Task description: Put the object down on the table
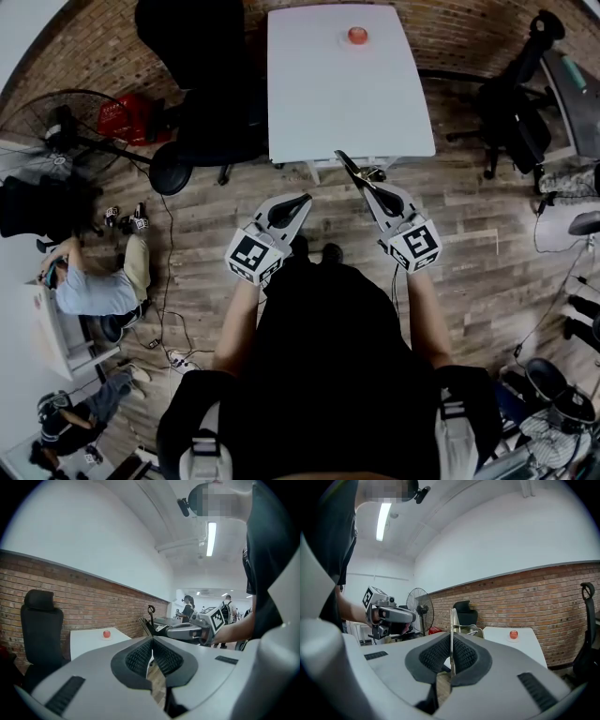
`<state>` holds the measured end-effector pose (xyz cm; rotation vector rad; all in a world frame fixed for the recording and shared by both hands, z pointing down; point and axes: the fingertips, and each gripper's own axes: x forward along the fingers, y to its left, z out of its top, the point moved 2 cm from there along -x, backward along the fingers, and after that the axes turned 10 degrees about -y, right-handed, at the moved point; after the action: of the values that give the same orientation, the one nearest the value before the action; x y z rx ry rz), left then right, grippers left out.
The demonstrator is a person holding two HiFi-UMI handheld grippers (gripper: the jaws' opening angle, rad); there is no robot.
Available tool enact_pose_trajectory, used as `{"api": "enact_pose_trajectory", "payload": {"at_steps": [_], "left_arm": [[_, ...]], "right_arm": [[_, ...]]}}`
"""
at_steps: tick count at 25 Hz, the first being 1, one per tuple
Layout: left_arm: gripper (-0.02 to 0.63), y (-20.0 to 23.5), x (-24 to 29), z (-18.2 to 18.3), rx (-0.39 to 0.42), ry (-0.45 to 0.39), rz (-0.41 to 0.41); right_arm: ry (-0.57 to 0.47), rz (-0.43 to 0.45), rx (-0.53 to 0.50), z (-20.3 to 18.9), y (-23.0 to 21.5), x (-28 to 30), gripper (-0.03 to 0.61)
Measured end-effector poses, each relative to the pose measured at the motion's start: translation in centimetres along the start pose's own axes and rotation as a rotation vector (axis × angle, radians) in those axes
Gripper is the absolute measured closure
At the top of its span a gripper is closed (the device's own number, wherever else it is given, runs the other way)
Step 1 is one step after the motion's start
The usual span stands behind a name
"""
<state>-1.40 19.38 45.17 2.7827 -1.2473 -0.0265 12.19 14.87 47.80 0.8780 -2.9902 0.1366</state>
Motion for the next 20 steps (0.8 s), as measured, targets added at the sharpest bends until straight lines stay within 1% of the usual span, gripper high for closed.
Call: {"api": "enact_pose_trajectory", "payload": {"at_steps": [11, 14, 20], "left_arm": [[0.592, 0.0, 1.3, -0.3, 0.011, 0.008, -0.037], [0.592, 0.4, 1.7, -0.3, 0.013, 0.011, -0.047], [0.592, 1.3, 2.2, -0.3, 0.008, 0.011, -0.056]], "right_arm": [[-0.006, -0.015, -0.005, -0.3, -0.7, -0.5, 0.580], [-0.001, -0.035, 0.004, -0.2, -0.9, -0.3, 0.580], [0.005, -0.047, 0.006, -0.2, -1.7, 0.4, 0.580]]}}
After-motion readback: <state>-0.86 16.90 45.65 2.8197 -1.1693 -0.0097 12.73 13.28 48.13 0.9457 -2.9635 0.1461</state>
